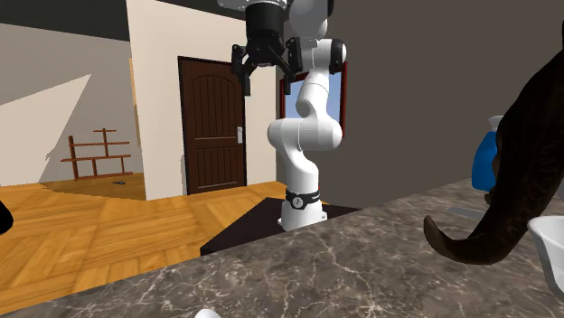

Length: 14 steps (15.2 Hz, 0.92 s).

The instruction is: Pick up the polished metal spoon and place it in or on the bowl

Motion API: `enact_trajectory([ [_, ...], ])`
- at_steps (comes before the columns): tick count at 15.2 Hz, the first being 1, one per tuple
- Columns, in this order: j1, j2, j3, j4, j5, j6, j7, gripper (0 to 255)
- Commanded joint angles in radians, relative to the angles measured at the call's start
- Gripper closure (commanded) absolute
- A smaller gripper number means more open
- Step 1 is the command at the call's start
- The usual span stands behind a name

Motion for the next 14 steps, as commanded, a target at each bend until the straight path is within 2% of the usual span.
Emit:
enact_trajectory([
  [1,0.000,0.000,0.000,0.000,0.000,0.000,0.000,0],
  [7,0.035,0.148,-0.044,-0.034,0.010,0.219,-0.128,0],
  [14,0.083,0.367,-0.083,-0.001,0.052,0.444,-0.286,0],
])
